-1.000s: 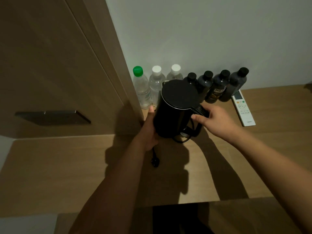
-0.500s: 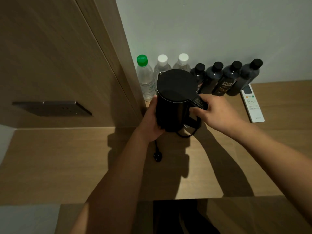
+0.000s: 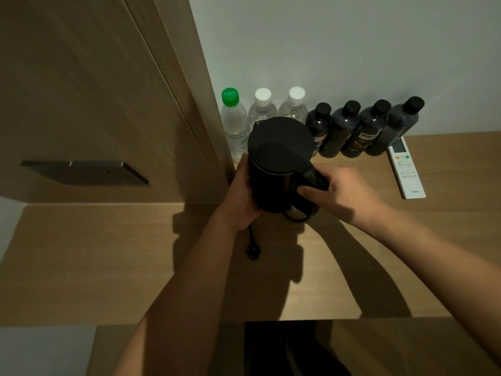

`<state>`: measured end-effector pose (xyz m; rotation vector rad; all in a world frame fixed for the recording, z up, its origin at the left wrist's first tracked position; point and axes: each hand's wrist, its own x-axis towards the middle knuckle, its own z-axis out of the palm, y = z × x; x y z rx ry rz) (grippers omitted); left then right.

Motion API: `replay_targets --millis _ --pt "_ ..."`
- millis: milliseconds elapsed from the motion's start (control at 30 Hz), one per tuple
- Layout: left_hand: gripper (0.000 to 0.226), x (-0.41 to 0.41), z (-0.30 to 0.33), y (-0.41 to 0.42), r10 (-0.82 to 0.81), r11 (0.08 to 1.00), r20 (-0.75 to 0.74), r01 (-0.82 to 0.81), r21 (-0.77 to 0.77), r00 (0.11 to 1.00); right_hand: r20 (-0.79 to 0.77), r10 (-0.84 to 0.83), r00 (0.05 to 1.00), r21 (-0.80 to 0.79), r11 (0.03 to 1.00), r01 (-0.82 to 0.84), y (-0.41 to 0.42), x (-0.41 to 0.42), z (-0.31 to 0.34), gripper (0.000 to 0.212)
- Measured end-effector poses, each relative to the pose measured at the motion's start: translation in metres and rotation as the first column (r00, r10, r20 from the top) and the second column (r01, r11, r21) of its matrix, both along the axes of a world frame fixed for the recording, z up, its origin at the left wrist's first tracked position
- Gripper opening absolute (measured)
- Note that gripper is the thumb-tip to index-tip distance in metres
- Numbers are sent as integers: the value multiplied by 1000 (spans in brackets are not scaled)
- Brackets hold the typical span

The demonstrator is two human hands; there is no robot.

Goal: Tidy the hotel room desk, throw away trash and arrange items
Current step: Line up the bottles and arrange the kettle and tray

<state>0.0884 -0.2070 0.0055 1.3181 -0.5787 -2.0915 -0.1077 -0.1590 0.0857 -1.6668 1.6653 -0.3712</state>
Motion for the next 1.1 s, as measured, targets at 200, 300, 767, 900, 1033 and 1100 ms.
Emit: replay_targets --millis 200,300,767,900,1033,1100 --pt "100 7 4 5 -59 998 61 57 38 996 -2 32 999 37 999 -32 -4 0 3 11" --pt "88 3 8 4 -68 997 49 65 48 997 -12 37 999 19 999 -37 -6 -4 6 7" --pt "84 -2 6 11 -124 991 100 128 -39 987 -66 4 998 18 1000 -3 2 -8 -17 9" --pt "90 -2 12 9 -95 990 188 112 -81 978 -52 -20 998 -2 1000 20 4 -7 -22 15" --pt "85 0 18 9 -91 991 251 113 -74 964 -12 -43 999 -42 998 43 8 -5 -23 21" --pt "86 -1 22 10 -74 992 270 99 -82 960 21 -61 998 -36 997 62 11 -4 -21 19"
